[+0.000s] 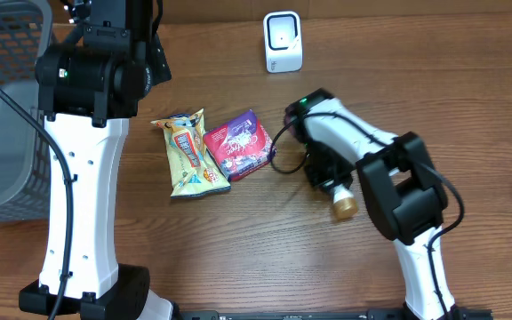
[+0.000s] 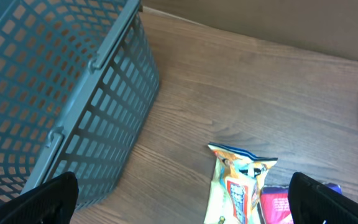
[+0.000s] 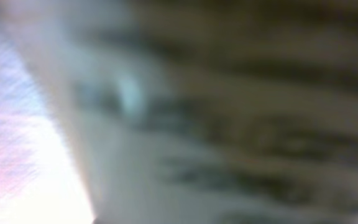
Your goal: Scan the item barcode
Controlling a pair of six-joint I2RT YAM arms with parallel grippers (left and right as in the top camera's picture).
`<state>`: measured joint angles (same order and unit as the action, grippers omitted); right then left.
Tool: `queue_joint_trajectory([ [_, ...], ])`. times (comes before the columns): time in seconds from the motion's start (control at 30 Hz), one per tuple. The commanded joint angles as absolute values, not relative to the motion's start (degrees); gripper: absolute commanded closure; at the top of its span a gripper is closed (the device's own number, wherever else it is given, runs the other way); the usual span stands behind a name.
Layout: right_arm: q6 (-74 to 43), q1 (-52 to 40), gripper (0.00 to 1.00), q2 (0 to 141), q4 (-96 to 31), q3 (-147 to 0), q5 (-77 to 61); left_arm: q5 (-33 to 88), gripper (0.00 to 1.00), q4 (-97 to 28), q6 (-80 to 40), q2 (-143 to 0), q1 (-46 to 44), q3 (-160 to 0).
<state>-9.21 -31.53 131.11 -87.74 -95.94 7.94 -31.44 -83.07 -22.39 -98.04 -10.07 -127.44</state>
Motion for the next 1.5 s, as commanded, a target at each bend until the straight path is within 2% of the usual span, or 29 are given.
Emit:
queue_joint_trajectory([
  [0.0, -9.0, -37.5, 0.46, 136.4, -89.2, -93.0, -1.4, -33.3, 0.0, -82.2, -23.4, -97.4, -9.6, -128.0],
  [0.03, -9.8, -38.7, 0.41, 136.4, -89.3, -93.0, -1.4, -33.4, 0.0, -82.0, -23.4, -97.6, -9.6, -128.0],
  [0.1, -11.3, -41.2, 0.26, 136.3, -88.8, -93.0, -0.6, -33.9, 0.0, -81.6, -23.4, -97.9, -9.6, -128.0],
  [0.2, -15.3, -44.4, 0.24, 135.6, -87.4, -94.1, 4.3, -34.8, 0.0, -81.1, -23.4, -98.9, -9.6, -128.0],
  [0.23, -15.3, -44.6, 0.12, 135.2, -87.5, -94.7, 4.6, -35.0, 0.0, -80.9, -23.4, -99.3, -9.6, -128.0],
  [0.27, -15.3, -44.6, 0.11, 134.8, -87.8, -95.6, 4.9, -35.0, 0.0, -80.8, -23.4, -99.7, -9.6, -128.0],
  [0.6, -15.3, -40.2, 0.0, 129.7, -96.0, -111.3, 12.5, -35.7, 0.0, -80.7, -23.4, -102.8, -9.6, -128.0],
  [0.73, -16.4, -37.4, 0.0, 127.7, -97.1, -116.7, 12.7, -36.6, 0.0, -80.5, -23.4, -103.0, -9.6, -128.0],
  [0.83, -17.9, -35.0, 0.0, 126.2, -97.1, -118.8, 8.3, -36.7, 0.0, -80.3, -23.3, -103.0, -9.6, -128.0],
  [1.07, -23.2, -25.9, 0.0, 124.9, -96.5, -119.6, -13.8, -36.6, 0.0, -79.7, -23.4, -103.0, -9.6, -128.0],
  [1.23, -22.7, -22.1, 0.0, 125.0, -91.2, -119.2, -10.1, -36.5, 0.0, -79.5, -23.4, -103.0, -9.6, -128.0],
  [1.27, -22.7, -21.8, 0.1, 125.0, -90.4, -119.0, -9.4, -36.6, 0.0, -79.6, -23.4, -103.0, -9.6, -128.0],
  [1.37, -22.8, -21.0, 0.56, 125.0, -89.1, -118.1, -10.7, -36.6, 0.0, -79.7, -23.2, -103.0, -9.6, -128.0],
  [1.43, -22.8, -21.0, 0.78, 125.0, -89.1, -117.4, -10.7, -36.6, 0.0, -79.6, -23.2, -103.0, -9.6, -128.0],
  [1.47, -22.8, -21.0, 0.93, 125.0, -88.9, -116.8, -10.8, -36.6, 0.0, -79.6, -23.2, -103.0, -9.6, -128.0],
])
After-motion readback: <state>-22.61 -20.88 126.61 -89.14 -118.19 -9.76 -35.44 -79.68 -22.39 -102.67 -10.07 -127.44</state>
